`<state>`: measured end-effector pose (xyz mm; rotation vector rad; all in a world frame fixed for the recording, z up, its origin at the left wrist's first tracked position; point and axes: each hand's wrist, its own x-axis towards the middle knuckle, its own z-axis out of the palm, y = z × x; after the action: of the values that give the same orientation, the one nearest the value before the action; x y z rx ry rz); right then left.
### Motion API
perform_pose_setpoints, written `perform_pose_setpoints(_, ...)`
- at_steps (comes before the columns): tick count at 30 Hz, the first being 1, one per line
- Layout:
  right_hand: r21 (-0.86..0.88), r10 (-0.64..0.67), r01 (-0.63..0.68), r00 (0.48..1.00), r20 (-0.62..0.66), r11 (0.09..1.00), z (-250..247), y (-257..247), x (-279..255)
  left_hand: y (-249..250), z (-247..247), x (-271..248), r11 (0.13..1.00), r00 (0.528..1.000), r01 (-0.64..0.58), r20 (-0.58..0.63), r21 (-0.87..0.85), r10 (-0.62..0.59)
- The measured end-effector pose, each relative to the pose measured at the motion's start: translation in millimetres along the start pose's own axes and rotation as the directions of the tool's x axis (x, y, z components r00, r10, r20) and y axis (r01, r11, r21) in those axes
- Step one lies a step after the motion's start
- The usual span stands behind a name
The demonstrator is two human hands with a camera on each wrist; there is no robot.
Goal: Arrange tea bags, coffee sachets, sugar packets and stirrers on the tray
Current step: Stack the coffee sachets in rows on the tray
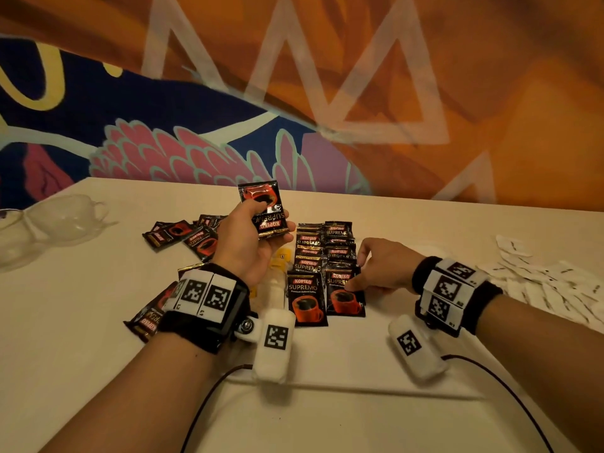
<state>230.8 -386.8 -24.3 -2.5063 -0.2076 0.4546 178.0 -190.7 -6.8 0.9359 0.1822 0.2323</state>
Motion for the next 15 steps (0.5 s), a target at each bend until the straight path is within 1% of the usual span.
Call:
perform_pose_setpoints(4,-0.02,0.007,-0.007,1.0,0.006,1.0,-1.7,1.9,3.0,-0.9,0.4,0.2,0.999,1.0,-0.016,0.01,0.039,0.016)
perform_pose_setpoints(6,-0.012,-0.002,0.002,1.0,-0.008,1.0,-8.1,0.5,2.3,-1.0,0.8,0.0,0.993,0.999,-0.04,0.028,0.111,0.037)
perform_pose_setpoints(7,-0.001,-0.039,0.039,0.999,-0.038,0.999,-12.9,-2.0,0.6,-1.0,0.6,-0.4,0.986,0.998,-0.048,0.049,0.161,0.04)
perform_pose_setpoints(8,0.016,-0.102,0.103,0.991,-0.085,0.995,-18.0,-6.1,-1.7,-1.2,0.2,-1.0,0.974,0.996,-0.053,0.079,0.218,0.036)
perform_pose_setpoints(9,0.05,-0.183,0.192,0.972,-0.148,0.98,-22.9,-11.3,-4.3,-1.5,-0.3,-1.8,0.957,0.993,-0.059,0.115,0.283,0.027)
perform_pose_setpoints(11,0.179,-0.323,0.379,0.905,-0.277,0.908,-30.2,-25.9,-12.7,-2.4,-1.1,-3.8,0.904,0.982,-0.085,0.187,0.418,0.006)
perform_pose_setpoints(13,0.264,-0.405,0.49,0.857,-0.319,0.831,-32.4,-40.5,-19.0,-2.8,-0.8,-5.8,0.853,0.973,-0.113,0.232,0.51,-0.01)
perform_pose_setpoints(15,0.251,-0.451,0.533,0.834,-0.318,0.808,-27.2,-51.2,-21.8,-2.3,0.7,-7.7,0.858,0.965,-0.119,0.262,0.5,-0.019)
